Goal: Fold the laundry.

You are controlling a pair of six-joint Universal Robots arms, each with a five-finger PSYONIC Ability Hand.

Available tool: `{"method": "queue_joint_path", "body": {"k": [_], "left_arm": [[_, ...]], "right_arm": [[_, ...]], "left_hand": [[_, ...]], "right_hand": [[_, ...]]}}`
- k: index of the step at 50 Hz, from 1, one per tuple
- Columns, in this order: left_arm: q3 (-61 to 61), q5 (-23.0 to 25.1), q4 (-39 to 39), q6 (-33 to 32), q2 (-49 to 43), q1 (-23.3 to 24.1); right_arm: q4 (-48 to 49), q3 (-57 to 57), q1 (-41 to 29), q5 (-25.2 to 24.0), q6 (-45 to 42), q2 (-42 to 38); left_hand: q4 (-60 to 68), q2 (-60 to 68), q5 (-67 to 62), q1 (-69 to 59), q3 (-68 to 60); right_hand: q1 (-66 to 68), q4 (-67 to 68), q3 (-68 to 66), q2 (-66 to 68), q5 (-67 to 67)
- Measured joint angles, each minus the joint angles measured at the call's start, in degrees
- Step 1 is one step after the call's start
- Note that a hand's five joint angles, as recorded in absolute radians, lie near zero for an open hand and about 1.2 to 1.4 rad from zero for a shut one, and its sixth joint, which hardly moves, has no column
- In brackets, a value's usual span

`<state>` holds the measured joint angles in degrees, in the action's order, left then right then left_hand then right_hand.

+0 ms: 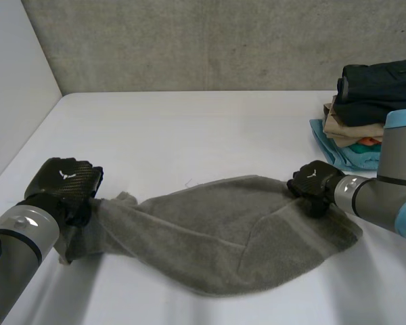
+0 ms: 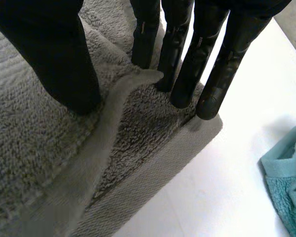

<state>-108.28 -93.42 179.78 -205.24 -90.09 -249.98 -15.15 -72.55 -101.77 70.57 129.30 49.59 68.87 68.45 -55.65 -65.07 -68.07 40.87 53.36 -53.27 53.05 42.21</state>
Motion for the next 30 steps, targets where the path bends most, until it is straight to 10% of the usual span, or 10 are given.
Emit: {"method": "queue_joint_path", "body": {"k": [30], "left_arm": [[3.9, -0.3, 0.3, 0.2, 4.4, -1.9]], "right_arm": [[1.6, -6.0, 2.3, -0.5, 5.6, 17.5]], "left_hand": [[0.0, 0.0, 0.0, 0.0, 0.0]], "right_hand": [[13.7, 14.7, -14.4, 14.0, 13.9]]}}
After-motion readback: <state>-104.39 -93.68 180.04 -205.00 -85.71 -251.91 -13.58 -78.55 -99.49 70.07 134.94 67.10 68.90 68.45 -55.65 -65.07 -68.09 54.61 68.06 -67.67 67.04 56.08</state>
